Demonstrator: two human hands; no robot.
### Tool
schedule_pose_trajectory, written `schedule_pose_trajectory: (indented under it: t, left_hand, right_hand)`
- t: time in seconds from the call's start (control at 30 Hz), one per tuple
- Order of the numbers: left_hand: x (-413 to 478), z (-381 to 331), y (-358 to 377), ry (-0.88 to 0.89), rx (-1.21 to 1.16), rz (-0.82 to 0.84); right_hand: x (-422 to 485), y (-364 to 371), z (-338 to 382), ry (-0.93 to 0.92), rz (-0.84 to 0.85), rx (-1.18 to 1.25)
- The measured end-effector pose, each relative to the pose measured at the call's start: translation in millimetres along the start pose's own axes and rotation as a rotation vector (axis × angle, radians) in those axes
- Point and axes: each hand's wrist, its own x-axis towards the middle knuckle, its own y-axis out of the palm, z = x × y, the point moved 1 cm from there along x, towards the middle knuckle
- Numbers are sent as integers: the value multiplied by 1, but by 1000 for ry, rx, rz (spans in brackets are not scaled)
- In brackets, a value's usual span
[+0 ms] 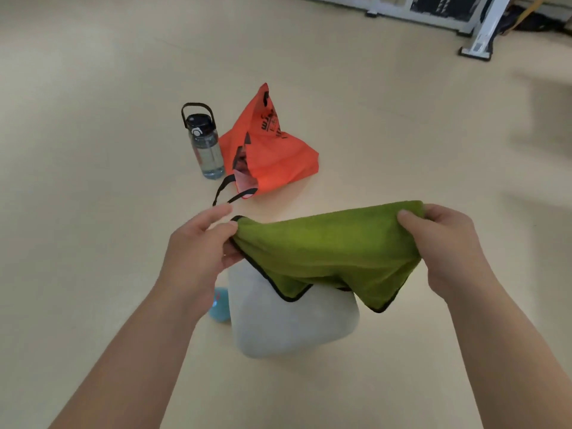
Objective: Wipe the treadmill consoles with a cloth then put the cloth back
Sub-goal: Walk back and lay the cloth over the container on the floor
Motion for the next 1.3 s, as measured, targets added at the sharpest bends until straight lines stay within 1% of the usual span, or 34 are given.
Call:
schedule_pose_trajectory:
  t: [0.03, 0.07, 0.1, 0.17, 0.2, 0.27, 0.3, 0.33, 0.4, 0.43, 0.5, 0.57, 0.6, 0.67, 0.73, 0.77, 0.8, 0.83, 0.9, 0.97, 1.03, 1.13, 1.17, 1.23, 1.3]
  left_hand:
    - [5, -2, -1, 11, -14, 41]
    - [7, -5, -2, 59, 26, 75]
    - [5, -8, -2, 138, 107, 92]
    - [-5, -13, -5, 330, 311, 90]
    - [-10, -16, -7, 406, 403, 109]
    - [-11, -13, -10, 520, 597, 118]
    - [-9, -12, -13, 581, 708, 66]
    - [-5, -14, -16, 634, 800, -16]
    - [3, -22, -19, 754, 875, -182]
    - [6, -26, -19, 808, 872, -232]
    - [9, -36, -20, 882, 824, -291]
    - [11, -42, -20, 893, 726, -315]
    - [12, -41, -21, 887, 691, -315]
    - [12, -38, -21, 843, 634, -275]
    - [10, -36, -22, 733, 536, -160]
    - [10, -34, -23, 673, 509, -94]
    - [9, -32, -23, 619, 522, -36]
    - [7, -28, -24, 571, 559, 15]
    - [4, -21, -28, 476, 650, 131]
    - [2, -13, -33, 354, 761, 284]
    - [1, -4, -42, 218, 868, 445]
    - [0, 1, -53, 58, 935, 620]
    - [0, 3, -56, 9, 928, 674]
    - [3, 9, -59, -69, 922, 729]
    - [8, 21, -60, -103, 965, 695]
  right_hand:
    - [7, -3, -3, 22, -7, -7]
    - [10, -5, -4, 51, -10, -17]
    - [11, -8, -3, 66, -19, -24]
    - [10, -16, 6, 30, -29, -16]
    - [8, -19, 14, -18, 26, 13]
    - [-2, -22, 29, -155, 208, -6]
    - [-6, -22, 35, -226, 276, -76]
    - [-8, -20, 38, -300, 302, -194]
    - [-7, -12, 36, -476, 233, -484]
    - [-4, -7, 34, -565, 164, -564]
    - [2, 2, 31, -690, 12, -577]
    - [8, 7, 29, -776, -97, -547]
    - [11, 8, 26, -816, -128, -524]
    - [13, 9, 24, -872, -136, -459]
    - [9, 10, 25, -857, -61, -395]
    - [9, 10, 25, -793, 28, -347]
    - [10, 9, 22, -693, 140, -295]
    - [10, 8, 19, -588, 250, -242]
    - [13, 6, 10, -436, 406, -187]
    - [15, 0, 0, -342, 540, -245]
    - [16, -8, -10, -244, 729, -343]
    - [15, -17, -25, -75, 984, -585]
    - [14, -19, -31, -22, 1031, -626]
    - [14, -19, -45, 62, 1052, -636]
    - [16, -15, -57, 98, 994, -613]
